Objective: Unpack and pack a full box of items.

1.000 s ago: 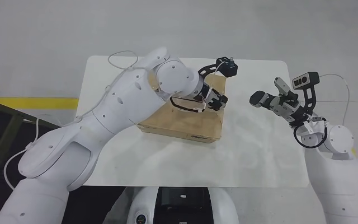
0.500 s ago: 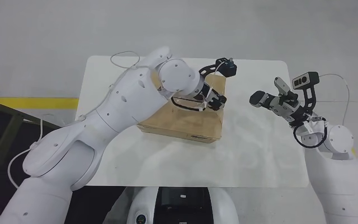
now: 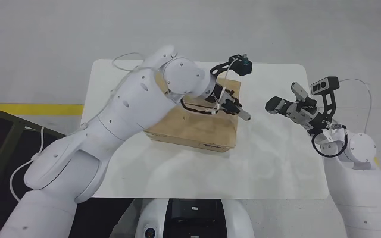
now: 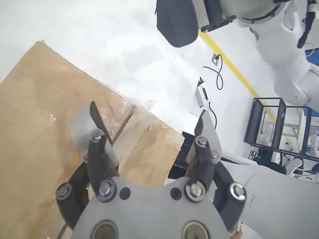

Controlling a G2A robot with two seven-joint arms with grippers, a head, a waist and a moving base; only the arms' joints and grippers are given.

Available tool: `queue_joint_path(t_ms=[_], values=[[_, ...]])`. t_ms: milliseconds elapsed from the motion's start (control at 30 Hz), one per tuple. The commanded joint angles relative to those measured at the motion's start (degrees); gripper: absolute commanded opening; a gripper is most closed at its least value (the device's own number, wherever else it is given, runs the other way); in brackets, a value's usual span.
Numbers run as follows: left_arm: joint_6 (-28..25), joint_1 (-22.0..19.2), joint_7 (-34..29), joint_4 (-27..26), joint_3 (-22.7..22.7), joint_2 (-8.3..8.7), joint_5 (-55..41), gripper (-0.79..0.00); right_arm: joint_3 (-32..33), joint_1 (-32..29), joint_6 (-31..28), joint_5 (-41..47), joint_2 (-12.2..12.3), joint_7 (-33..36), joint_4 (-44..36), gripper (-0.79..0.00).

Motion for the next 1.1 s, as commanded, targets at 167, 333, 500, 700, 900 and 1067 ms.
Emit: queue_joint_path(t_ms=[167,333,500,700,900,1067], values=[[-0.1,2.1,0.3,-3.2,-3.8,1.27,-0.6,0.000,0.0,0.0,0.2,-0.2,0.0,-0.2,0.1,0.000],[0.2,4.4,0.9,-4.8,-8.1,2.94,0.5,0.000,0.2,0.0,0.0,-0.3,0.0,-0.4,0.1,0.000],[-0.7,8.1,1.4,-6.6,-14.4,5.36,1.7,0.000,-0.2,0.1,0.0,-1.0,0.0,-0.4,-0.1,0.000],[-0.7,14.4,3.5,-12.6,-25.7,8.84,3.4,0.000,-1.7,0.8,0.5,-2.4,-0.1,-0.3,-0.5,0.000],[-1.6,21.6,5.9,-17.0,-36.1,11.34,0.6,0.000,-4.2,2.3,0.8,-3.9,-0.3,0.2,-0.3,0.000],[-3.6,26.9,10.9,-17.9,-43.8,12.63,-4.1,0.000,-8.1,4.9,1.6,-6.9,-0.7,0.1,-0.1,0.000]])
